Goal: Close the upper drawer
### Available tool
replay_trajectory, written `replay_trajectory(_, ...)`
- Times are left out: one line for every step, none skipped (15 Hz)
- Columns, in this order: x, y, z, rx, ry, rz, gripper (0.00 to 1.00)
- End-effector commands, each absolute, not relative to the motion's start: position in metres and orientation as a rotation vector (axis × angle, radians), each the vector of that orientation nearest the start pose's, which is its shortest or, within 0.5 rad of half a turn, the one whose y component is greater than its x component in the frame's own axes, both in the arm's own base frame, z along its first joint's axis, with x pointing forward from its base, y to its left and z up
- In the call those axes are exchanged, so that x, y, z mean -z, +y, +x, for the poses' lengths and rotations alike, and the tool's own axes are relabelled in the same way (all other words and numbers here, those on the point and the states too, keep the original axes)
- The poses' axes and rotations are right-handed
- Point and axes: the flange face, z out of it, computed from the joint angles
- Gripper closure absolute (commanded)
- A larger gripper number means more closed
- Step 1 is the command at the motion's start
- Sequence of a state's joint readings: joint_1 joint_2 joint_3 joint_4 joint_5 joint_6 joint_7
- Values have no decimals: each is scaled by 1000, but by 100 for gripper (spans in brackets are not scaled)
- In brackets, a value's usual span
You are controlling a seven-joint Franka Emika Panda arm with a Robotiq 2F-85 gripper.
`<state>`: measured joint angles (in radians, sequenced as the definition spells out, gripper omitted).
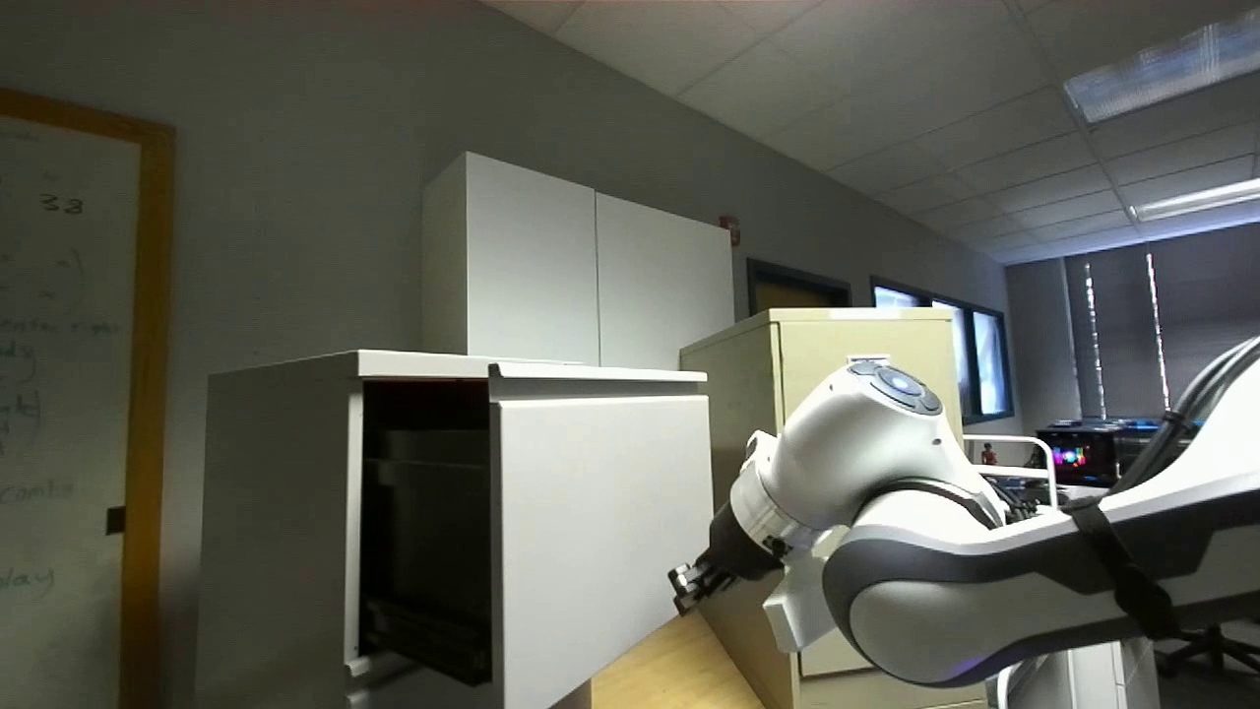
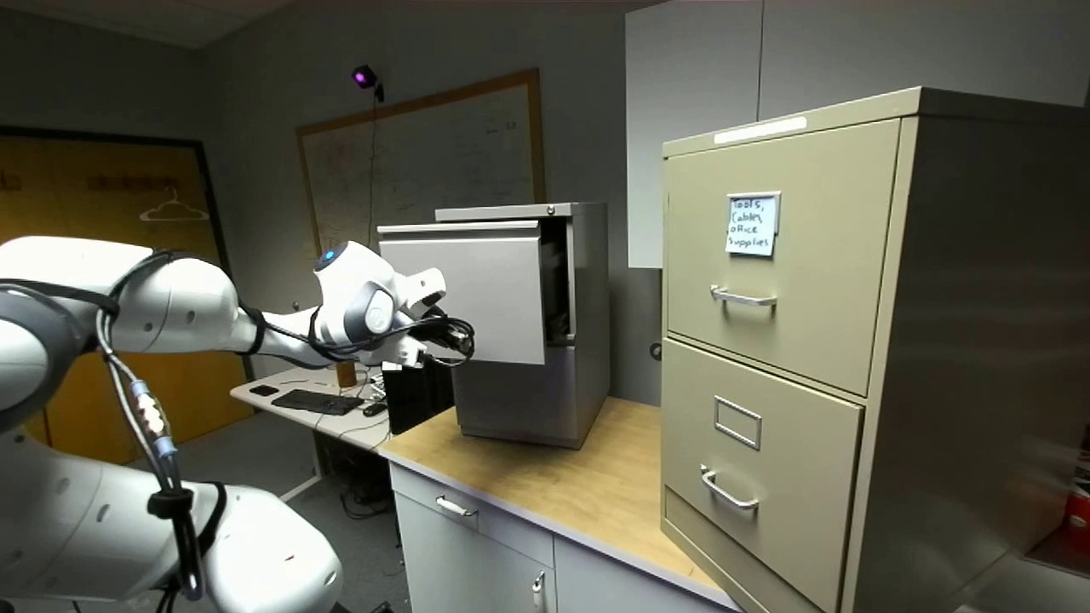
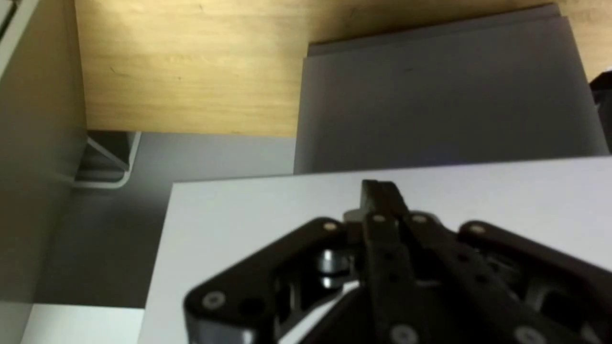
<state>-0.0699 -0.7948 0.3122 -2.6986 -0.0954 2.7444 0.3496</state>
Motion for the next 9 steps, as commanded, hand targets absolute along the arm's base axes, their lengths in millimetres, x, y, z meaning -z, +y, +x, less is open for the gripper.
replay_trajectory(-567,119,360,1506,-32,-2855,99)
replay_trajectory(-571,121,362,1547,-44,-2832,99)
replay_trajectory(-576,123,364,1587,-59,-2808,99)
replay_trajectory(-581,124,367,1625,-75,-2784,99)
replay_trajectory(-587,125,370,1657,-88,-2761,99)
replay_trajectory(-591,126,374,1682,-96,-2745,100)
replay_trajectory(-593,126,378,1688,-101,-2744,99)
replay_trajectory(-597,127,385,1696,-108,-2734,99)
replay_trajectory(-601,127,390,1700,-112,-2726,99)
